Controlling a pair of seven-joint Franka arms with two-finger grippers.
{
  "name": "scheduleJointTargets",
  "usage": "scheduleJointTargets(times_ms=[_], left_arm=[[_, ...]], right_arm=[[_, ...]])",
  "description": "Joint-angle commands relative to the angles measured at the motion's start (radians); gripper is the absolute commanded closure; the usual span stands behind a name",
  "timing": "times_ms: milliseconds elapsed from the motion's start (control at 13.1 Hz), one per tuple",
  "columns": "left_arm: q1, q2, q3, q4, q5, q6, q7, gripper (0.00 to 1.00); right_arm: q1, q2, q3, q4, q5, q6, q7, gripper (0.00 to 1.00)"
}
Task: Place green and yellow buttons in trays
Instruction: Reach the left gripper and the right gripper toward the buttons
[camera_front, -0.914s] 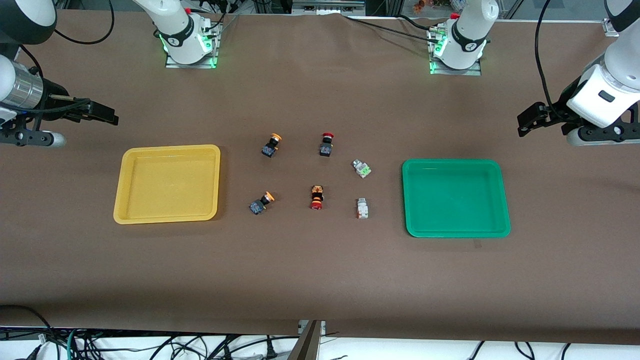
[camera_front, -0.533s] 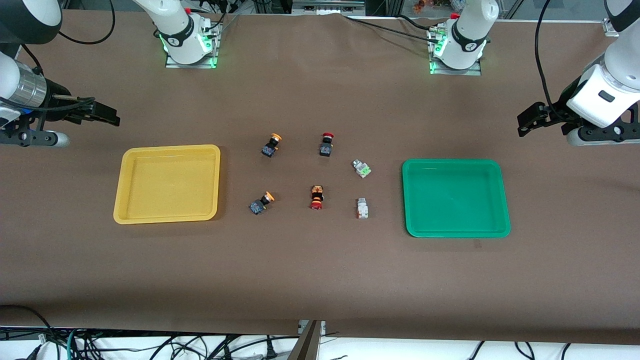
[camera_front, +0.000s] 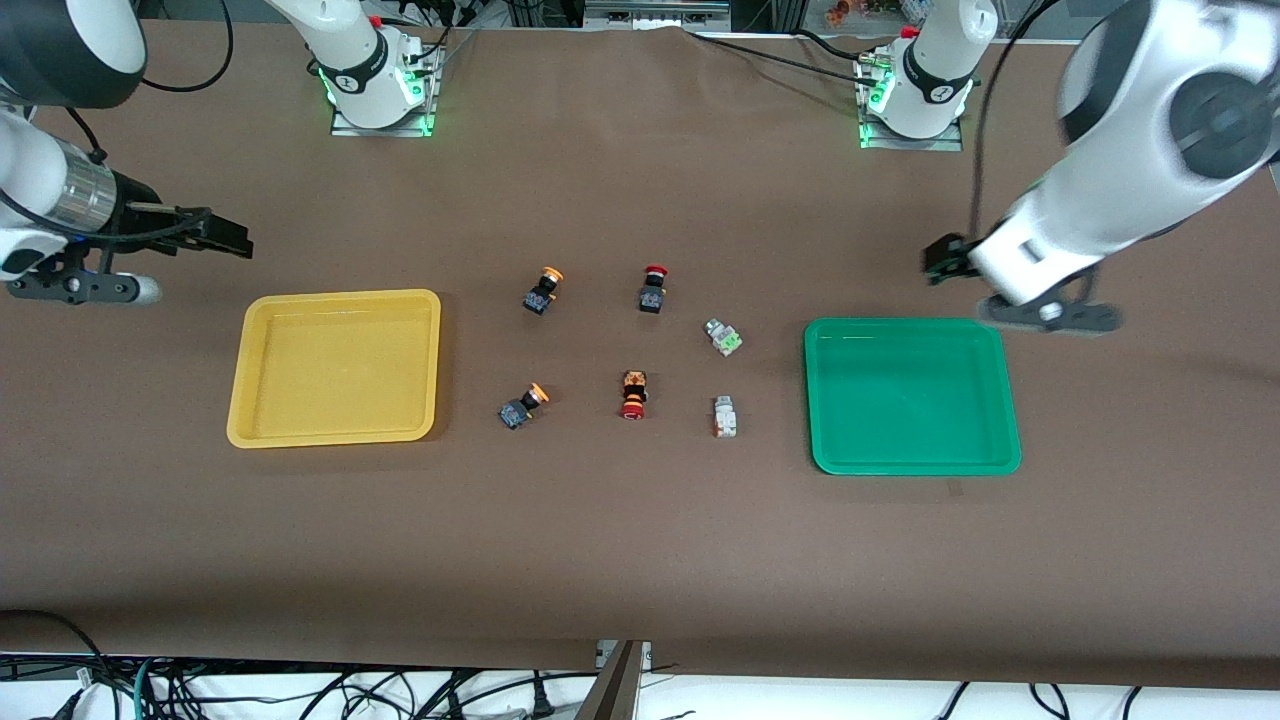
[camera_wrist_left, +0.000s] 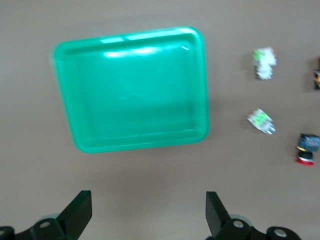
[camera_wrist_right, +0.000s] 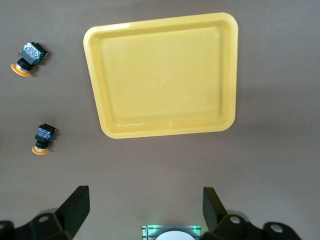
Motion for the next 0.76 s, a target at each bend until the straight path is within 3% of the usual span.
scheduleJointTargets(times_ms=[0,152,381,686], left_arm=[[-0.063,0.162,0.004,0.04,-0.031,0.159,-0.142,0.0],[-0.127,0.299,0.007,0.069,-0.03,0.342,-0.21,0.0],[-0.175,0.529,0.013,0.228,0.021,0.558,-0.313,0.0],[-0.256,0.655,0.018,0.236,0.121,0.724,-0.388,0.0]], right_arm=[[0.083,0.12,0.006,0.065,0.002,0.045,0.143,0.0],[0.158,0.235,0.006,0.063,0.008,0.174,0.302,0.0],[0.253,0.408,0.006,0.065,0.069,0.419,0.557,0.0],[0.348,0.577,0.006,0.105,0.063,0.639,0.939,0.0]])
